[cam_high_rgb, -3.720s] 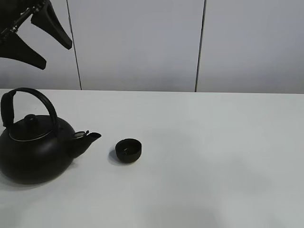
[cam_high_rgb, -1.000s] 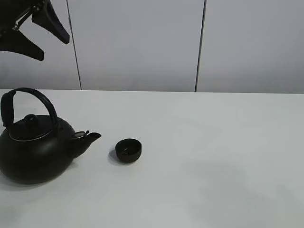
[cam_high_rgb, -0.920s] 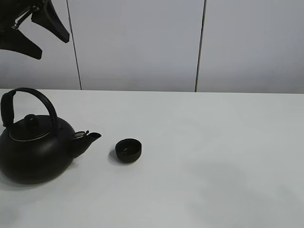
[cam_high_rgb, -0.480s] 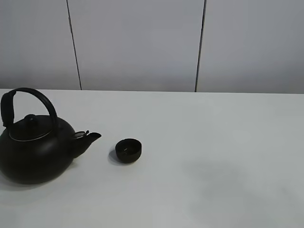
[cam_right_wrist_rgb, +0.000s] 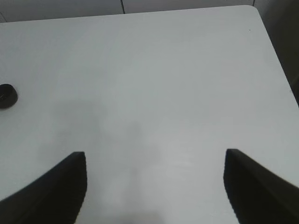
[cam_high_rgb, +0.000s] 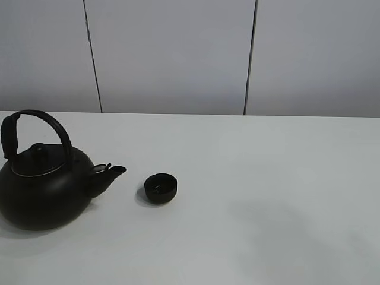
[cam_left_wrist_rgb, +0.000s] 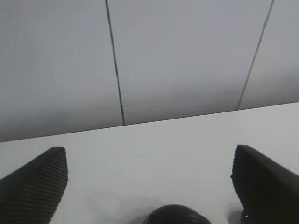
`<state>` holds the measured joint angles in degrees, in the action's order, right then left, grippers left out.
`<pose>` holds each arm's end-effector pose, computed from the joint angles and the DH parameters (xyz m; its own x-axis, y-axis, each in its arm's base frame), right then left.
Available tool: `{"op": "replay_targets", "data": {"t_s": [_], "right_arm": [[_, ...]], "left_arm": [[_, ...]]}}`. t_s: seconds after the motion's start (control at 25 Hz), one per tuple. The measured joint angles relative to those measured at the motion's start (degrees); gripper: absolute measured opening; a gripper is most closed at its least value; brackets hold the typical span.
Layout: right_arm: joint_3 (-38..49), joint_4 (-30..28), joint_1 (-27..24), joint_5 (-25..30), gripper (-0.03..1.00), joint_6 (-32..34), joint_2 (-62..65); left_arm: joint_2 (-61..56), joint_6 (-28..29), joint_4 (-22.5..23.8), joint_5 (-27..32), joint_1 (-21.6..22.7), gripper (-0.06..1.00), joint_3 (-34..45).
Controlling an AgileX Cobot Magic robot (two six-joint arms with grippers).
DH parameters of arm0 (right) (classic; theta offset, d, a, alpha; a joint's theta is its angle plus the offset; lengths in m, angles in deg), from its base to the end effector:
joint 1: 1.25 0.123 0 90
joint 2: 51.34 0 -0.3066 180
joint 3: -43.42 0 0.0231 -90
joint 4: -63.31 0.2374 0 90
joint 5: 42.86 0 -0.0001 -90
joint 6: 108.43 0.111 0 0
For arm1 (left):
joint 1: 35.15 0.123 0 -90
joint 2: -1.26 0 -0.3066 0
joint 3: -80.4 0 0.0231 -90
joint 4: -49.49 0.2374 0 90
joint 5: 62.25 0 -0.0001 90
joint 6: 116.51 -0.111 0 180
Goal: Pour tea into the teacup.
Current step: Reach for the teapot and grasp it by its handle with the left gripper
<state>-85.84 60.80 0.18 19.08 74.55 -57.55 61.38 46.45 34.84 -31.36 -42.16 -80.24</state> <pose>-0.0212 -0.0048 0.2514 -0.4821 0.0193 -0.8759 0.0240 0.9997 0.0088 0.1770 -0.0363 0.4180 -0.3124 0.1150 -0.9430 0.2672 0.9632 0.0289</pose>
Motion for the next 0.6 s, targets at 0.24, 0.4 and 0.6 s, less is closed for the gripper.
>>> {"op": "replay_targets", "data": {"t_s": [0.24, 0.4, 0.6], "right_arm": [[0.0, 0.0, 0.0, 0.0, 0.56, 0.0, 0.0], [0.0, 0.0, 0.0, 0.1, 0.56, 0.0, 0.0], [0.0, 0.0, 0.0, 0.1, 0.56, 0.0, 0.0]], "left_arm": [[-12.5, 15.6, 15.9, -9.4, 0.0, 0.69, 18.4], [-16.9, 21.0, 23.9, -21.6, 0.0, 0.69, 33.0], [-12.7, 21.6, 25.5, -38.7, 0.0, 0.69, 45.3]]}}
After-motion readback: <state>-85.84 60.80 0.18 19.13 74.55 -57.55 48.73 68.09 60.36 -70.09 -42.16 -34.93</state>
